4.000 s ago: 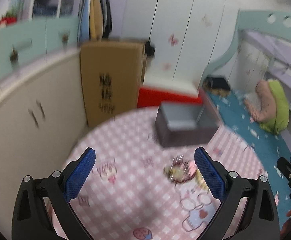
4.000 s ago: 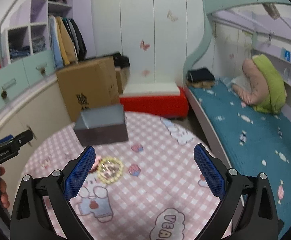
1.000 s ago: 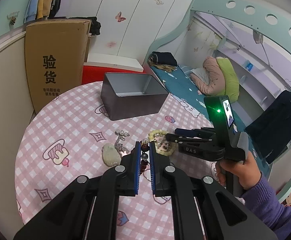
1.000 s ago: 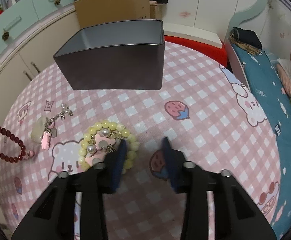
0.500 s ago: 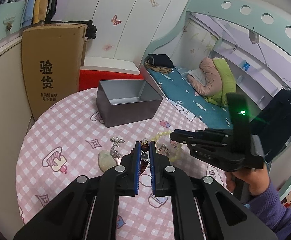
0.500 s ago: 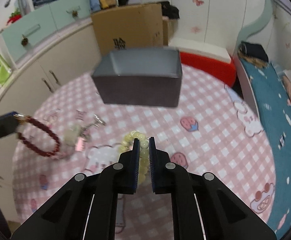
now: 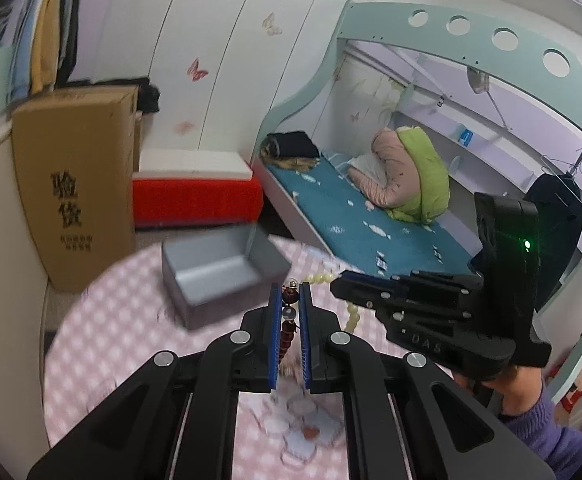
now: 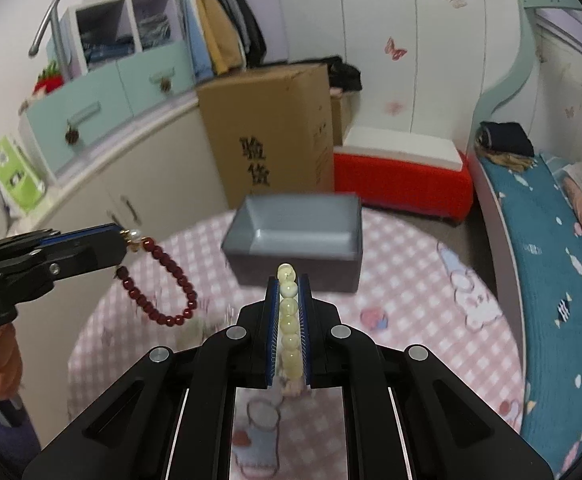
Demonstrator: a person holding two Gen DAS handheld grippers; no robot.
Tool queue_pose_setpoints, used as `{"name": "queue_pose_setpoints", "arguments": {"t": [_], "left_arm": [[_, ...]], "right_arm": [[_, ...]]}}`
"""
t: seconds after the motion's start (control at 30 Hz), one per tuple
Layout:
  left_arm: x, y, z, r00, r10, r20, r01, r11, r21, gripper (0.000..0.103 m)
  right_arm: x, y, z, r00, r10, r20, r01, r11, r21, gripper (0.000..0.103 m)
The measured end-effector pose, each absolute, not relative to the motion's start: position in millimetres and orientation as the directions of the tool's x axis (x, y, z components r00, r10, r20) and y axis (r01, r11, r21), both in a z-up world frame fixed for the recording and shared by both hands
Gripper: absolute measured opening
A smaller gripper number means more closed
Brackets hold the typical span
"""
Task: Organize jewelry
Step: 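Carry both bracelets over the grey metal box and open both tools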
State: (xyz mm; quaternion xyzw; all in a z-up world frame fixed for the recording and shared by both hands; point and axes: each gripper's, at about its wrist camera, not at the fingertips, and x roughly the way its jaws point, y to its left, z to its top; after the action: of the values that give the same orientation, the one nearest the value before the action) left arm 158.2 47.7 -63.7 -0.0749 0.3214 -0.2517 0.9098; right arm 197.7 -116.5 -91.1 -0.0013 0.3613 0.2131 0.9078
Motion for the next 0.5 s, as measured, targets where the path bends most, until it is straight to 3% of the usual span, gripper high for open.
{"name": "queue_pose_setpoints", "arguments": {"t": [0.2, 0.5], "left_arm": [[204.8, 39.5, -46.9, 0.683, -0.488, -0.543, 0.403, 0.872, -0.276, 0.007], [289.0, 36.5, -104.1, 0.609, -0.381, -0.696, 0.273, 0.924, -0.268, 0.007]], "right_arm": [[240.9, -111.4, -74.8, 0.682, 0.386, -0.621, -0.356, 0.917, 0.180, 0.010], [310.5, -94.8, -121.5, 0.607, 0.406, -0.683, -0.307, 0.913, 0.269, 0.010]]}}
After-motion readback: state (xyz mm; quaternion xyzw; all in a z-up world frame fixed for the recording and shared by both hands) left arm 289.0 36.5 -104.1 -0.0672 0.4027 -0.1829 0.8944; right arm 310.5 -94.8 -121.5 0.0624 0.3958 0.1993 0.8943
